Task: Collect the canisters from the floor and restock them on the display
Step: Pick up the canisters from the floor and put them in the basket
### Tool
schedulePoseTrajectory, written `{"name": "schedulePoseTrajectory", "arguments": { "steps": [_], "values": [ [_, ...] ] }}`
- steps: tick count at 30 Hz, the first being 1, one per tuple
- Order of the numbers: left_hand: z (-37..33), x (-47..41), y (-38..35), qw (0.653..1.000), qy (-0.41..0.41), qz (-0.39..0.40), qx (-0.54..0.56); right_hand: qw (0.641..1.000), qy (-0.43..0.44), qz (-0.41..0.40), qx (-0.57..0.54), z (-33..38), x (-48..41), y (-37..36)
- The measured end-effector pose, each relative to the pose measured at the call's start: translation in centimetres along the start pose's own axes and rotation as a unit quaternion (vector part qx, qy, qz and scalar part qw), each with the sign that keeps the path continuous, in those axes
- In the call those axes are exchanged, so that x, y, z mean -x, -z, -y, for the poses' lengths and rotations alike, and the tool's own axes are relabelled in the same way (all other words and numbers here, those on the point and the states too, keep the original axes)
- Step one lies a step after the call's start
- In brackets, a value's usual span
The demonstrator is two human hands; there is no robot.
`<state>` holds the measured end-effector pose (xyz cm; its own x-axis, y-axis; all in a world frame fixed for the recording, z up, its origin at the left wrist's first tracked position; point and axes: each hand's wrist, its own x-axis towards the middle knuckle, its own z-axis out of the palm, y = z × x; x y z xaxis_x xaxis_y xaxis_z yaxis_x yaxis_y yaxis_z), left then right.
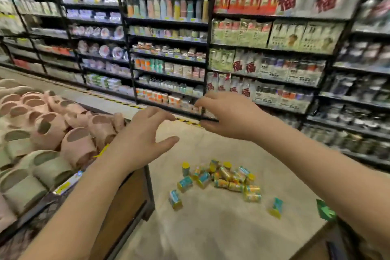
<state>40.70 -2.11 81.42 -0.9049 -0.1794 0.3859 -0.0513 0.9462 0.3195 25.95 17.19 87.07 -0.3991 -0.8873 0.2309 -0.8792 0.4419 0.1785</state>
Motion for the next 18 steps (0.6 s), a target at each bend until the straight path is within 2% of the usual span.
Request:
{"name": "schedulePoseTrajectory", "arguments": {
  "steps": [4, 8, 11, 15, 18],
  "values": [
    [-0.1, -7.3, -4.4, 0.999, -0.023, 0.029, 0.009, 1.000, -0.011, 0.009, -0.004, -5.3, -3.3, -1.7],
    [1.6, -14.2, -8.9, 0.997, -0.043, 0.067, 0.007, 0.996, -0.080, 0.030, -0.028, -10.2, -4.4, -6.7],
    [4.2, -19.3, -12.2, 0.996, -0.061, 0.062, 0.025, 0.987, -0.129, 0.067, -0.068, -13.9, -5.9, -10.4],
    [7.9, -26.2, -16.8, 0.989, -0.087, 0.093, 0.071, 0.982, -0.167, 0.084, -0.039, -18.5, -8.7, -14.3],
    [10.1, -31.2, -20.1, 0.983, -0.099, 0.121, 0.094, 0.968, -0.228, 0.097, -0.047, -21.4, -10.2, -17.4]
  ]
}}
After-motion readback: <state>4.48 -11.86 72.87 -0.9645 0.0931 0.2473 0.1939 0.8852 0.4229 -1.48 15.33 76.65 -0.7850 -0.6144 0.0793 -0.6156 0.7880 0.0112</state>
